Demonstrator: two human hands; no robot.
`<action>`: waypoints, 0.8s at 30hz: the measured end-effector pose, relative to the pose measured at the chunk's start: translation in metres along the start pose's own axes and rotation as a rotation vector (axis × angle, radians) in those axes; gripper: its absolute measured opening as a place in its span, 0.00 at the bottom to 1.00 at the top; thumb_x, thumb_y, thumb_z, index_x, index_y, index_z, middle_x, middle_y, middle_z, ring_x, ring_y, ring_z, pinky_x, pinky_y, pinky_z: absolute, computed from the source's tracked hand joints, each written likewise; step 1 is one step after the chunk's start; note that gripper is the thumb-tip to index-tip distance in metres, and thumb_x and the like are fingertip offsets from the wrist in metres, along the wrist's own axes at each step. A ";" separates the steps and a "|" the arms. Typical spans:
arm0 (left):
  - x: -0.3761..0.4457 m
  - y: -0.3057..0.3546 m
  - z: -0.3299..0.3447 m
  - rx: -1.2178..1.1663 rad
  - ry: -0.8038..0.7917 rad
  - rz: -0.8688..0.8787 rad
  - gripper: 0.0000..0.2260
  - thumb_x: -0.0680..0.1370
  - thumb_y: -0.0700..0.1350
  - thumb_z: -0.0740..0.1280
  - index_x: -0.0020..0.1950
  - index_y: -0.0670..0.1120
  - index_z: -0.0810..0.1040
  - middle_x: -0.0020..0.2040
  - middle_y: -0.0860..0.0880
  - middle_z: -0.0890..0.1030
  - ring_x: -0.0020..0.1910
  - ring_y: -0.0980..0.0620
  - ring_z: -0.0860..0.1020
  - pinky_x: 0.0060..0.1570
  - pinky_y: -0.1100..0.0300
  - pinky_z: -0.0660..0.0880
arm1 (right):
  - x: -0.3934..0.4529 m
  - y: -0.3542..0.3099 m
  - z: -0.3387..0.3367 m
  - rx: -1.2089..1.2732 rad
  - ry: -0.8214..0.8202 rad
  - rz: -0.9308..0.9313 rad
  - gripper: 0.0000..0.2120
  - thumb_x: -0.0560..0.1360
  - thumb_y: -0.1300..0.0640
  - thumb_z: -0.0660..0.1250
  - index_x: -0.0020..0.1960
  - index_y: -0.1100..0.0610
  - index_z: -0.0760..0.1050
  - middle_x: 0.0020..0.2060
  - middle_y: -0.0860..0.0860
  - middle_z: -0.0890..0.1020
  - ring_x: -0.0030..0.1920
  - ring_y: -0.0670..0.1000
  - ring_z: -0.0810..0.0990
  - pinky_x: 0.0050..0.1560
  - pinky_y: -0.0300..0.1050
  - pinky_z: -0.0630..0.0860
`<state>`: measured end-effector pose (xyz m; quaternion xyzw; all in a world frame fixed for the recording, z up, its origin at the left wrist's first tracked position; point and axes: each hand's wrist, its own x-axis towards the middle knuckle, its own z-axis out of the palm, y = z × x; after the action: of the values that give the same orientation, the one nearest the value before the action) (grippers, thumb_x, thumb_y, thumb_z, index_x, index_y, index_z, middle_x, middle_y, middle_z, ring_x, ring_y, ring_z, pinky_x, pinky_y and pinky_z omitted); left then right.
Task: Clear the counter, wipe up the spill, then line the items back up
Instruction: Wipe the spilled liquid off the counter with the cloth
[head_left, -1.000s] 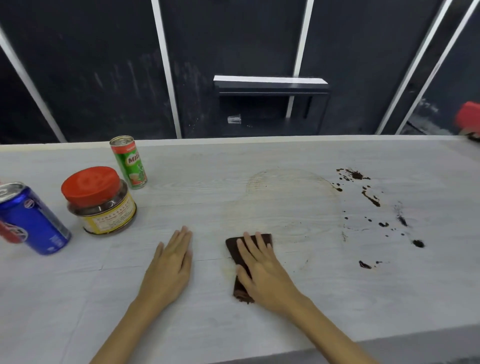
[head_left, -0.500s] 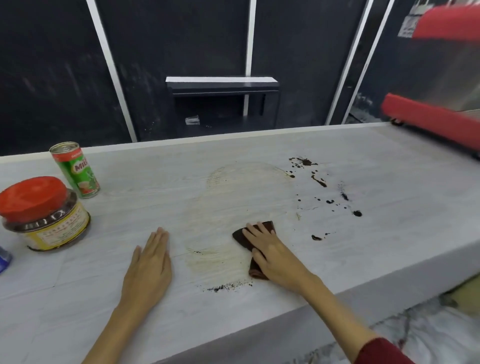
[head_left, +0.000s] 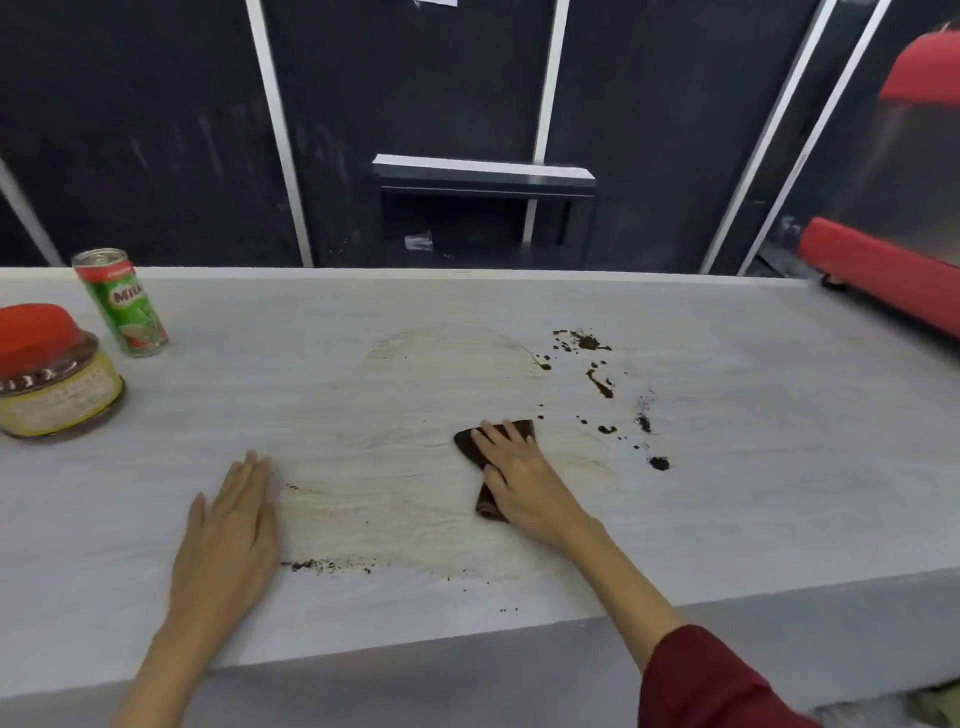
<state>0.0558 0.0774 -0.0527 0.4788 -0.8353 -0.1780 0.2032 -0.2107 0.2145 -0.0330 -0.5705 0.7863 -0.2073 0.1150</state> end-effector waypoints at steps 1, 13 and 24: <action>-0.001 -0.002 0.000 0.002 0.034 -0.055 0.22 0.80 0.39 0.52 0.74 0.44 0.58 0.76 0.49 0.56 0.76 0.52 0.53 0.74 0.49 0.47 | -0.005 0.002 0.000 0.006 -0.024 -0.055 0.23 0.81 0.59 0.50 0.75 0.55 0.54 0.76 0.49 0.53 0.77 0.51 0.46 0.75 0.48 0.43; -0.005 0.012 0.000 0.081 0.004 -0.155 0.22 0.80 0.39 0.50 0.74 0.43 0.57 0.77 0.47 0.56 0.76 0.50 0.53 0.74 0.49 0.48 | -0.002 0.078 -0.043 -0.004 -0.003 0.080 0.23 0.81 0.58 0.49 0.75 0.55 0.53 0.76 0.51 0.53 0.77 0.53 0.46 0.75 0.54 0.43; -0.011 0.009 -0.002 0.081 0.010 -0.159 0.21 0.80 0.40 0.51 0.74 0.42 0.58 0.76 0.45 0.56 0.76 0.48 0.54 0.74 0.48 0.49 | -0.055 0.100 -0.046 -0.102 0.094 0.103 0.25 0.79 0.53 0.45 0.75 0.55 0.55 0.76 0.50 0.55 0.77 0.54 0.47 0.75 0.52 0.46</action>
<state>0.0555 0.0909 -0.0483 0.5522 -0.8002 -0.1575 0.1730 -0.2969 0.3012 -0.0408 -0.5241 0.8287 -0.1872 0.0592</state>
